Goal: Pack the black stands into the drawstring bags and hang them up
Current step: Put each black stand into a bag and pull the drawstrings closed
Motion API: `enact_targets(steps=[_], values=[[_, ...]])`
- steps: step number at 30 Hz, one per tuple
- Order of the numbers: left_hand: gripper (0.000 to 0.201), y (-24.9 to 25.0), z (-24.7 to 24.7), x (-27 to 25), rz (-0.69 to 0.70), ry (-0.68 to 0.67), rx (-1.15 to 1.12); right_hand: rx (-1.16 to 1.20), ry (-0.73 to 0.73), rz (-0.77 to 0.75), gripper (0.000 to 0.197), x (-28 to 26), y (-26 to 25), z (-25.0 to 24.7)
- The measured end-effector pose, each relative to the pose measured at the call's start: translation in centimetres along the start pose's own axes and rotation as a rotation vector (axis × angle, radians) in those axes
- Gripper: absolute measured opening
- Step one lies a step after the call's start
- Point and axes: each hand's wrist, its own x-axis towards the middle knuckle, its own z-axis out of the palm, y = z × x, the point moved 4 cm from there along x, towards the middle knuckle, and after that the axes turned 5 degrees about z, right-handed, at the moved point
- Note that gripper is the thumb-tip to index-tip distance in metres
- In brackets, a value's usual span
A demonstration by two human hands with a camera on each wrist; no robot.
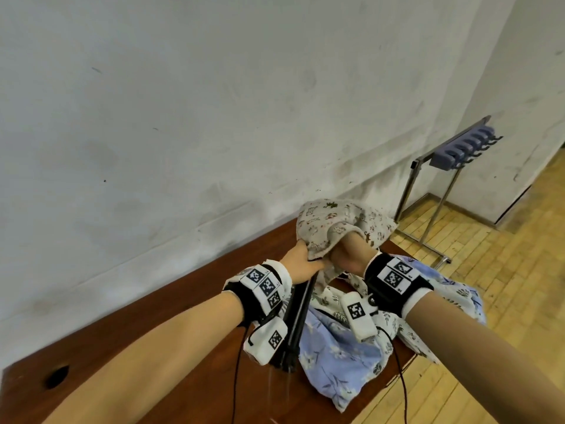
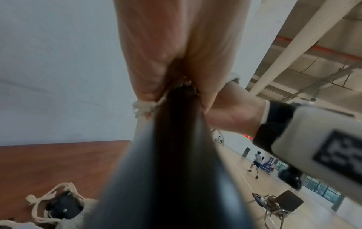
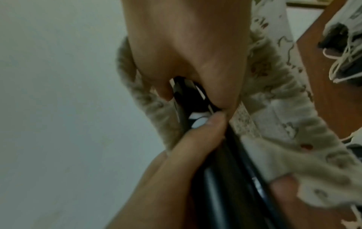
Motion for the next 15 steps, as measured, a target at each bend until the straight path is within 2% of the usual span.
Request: enact_targets(steps=[2,3,6,8,11,15], values=[[0.097,-1.6,-0.6,0.5,-0.05,0.041,-0.104,0.128,-0.059,-0.002,0.022,0.0,0.1,0.8],[0.089,-2.1,-1.0,0.7,-0.075,0.05,-0.162,0.149,-0.064,0.03,0.022,-0.3,0.1,1.3],[0.055,-2.4,-2.2,-0.6,-0.185,0.059,-0.439,0.001,-0.02,0.078,0.02,-0.3,1.4,1.5],[0.031,-2.8,-3.0,-1.3,-0.238,0.08,-0.583,-0.13,-0.001,0.093,0.037,0.3,2.7,1.4],[0.033,-4.1,-4.1,-2.0,-0.327,0.091,-0.658,-0.341,-0.006,0.091,0.054,1.0,4.5,1.2],[0.032,-5.4,-4.7,-2.6,-0.4,0.07,-0.829,-0.638,0.153,-0.013,0.066,1.1,4.8,0.0]])
